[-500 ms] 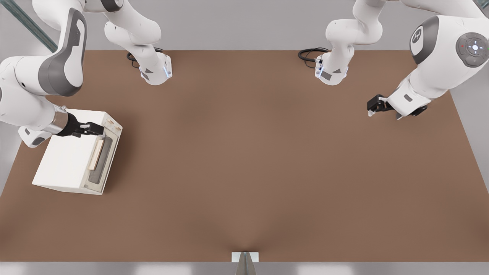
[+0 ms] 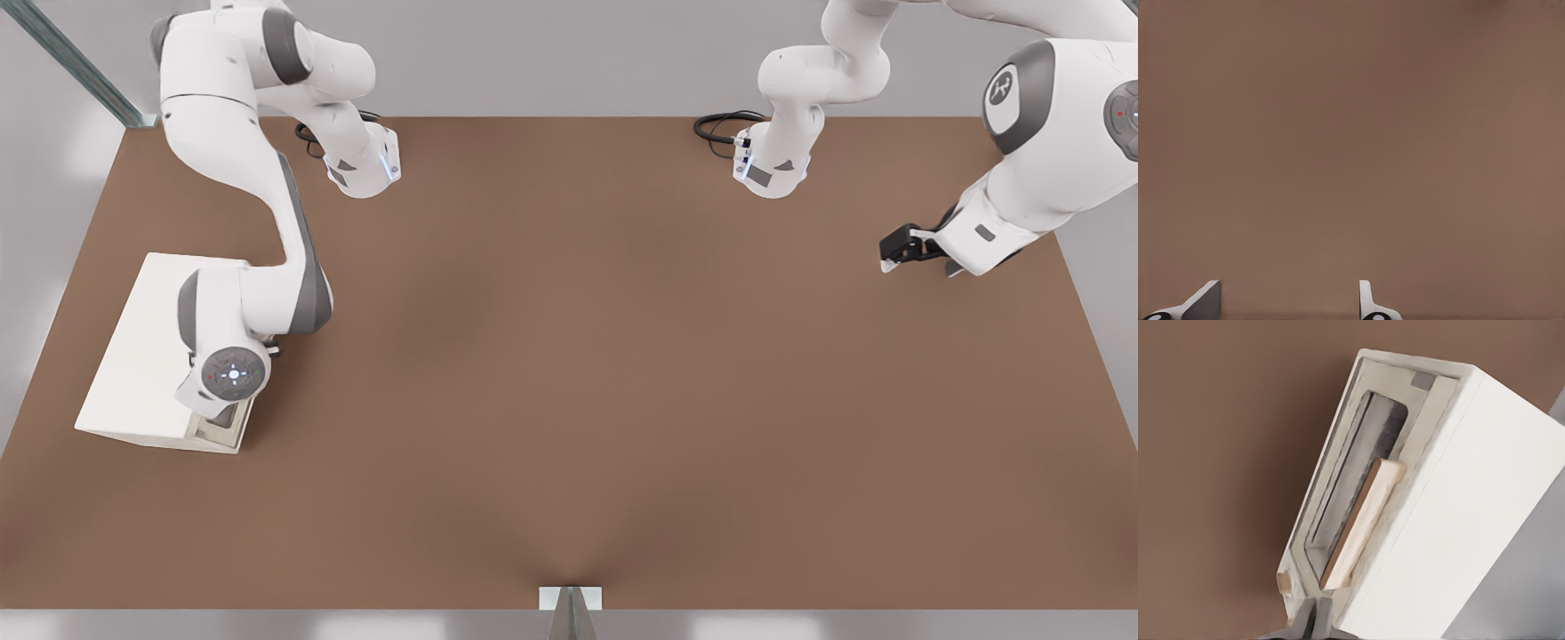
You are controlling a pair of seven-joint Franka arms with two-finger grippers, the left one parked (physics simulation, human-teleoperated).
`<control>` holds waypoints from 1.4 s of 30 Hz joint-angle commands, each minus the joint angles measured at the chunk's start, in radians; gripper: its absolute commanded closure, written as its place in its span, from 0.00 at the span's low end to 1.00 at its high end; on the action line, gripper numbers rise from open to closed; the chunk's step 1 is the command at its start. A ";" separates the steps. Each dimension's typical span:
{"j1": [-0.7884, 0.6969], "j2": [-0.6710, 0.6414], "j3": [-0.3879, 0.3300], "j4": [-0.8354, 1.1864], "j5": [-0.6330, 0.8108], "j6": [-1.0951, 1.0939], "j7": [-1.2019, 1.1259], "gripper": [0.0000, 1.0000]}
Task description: Keep left arm still and open the oven door with right arm
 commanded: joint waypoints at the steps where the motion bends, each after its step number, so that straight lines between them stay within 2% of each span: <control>1: -0.004 0.030 -0.003 -0.001 -0.166 0.051 0.072 0.79; 6: -0.016 0.041 -0.008 -0.050 -0.189 0.150 0.117 0.79; 16: -0.008 -0.002 -0.002 -0.156 -0.175 0.155 0.152 0.79; 42: -0.044 0.013 -0.002 -0.198 -0.177 0.182 0.153 0.79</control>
